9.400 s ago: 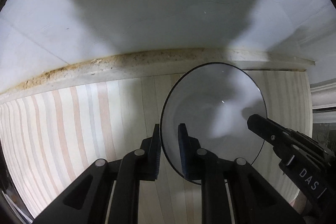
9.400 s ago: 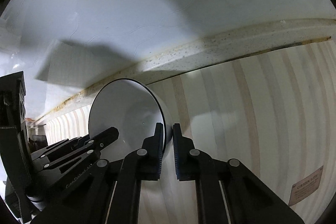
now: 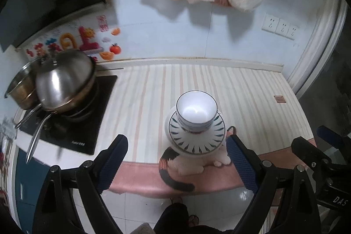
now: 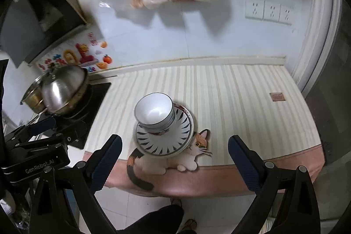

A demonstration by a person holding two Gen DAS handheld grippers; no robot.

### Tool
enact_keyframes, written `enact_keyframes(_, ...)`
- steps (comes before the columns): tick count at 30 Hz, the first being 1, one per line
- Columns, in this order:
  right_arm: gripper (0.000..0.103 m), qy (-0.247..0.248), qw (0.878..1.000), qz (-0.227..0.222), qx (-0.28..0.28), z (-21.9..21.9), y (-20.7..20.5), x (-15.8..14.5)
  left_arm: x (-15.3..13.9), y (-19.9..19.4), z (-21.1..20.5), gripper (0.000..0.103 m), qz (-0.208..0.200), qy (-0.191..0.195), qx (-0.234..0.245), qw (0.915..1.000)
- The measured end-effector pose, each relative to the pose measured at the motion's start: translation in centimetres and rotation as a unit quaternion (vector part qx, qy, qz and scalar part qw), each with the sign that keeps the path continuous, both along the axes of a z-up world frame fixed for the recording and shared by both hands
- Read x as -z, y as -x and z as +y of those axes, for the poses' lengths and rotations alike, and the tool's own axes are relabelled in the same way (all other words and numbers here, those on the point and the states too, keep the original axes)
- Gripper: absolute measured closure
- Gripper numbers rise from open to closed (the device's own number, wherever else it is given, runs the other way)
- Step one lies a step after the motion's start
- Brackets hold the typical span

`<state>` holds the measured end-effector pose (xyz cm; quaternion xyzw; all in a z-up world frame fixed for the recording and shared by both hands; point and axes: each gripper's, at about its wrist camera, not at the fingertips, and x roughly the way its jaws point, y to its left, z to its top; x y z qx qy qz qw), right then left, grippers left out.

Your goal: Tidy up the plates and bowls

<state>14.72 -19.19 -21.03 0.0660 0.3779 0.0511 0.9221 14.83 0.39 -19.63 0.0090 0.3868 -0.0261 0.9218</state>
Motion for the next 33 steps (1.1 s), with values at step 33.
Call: enact_keyframes(33, 0.002, 0.037, 0.996, -0.076, 0.021, 2.4, 18.7, -6.1, -4.5, 15.8, 2.4, 0.011, -0.078, -0.004, -0.027, 0.9966)
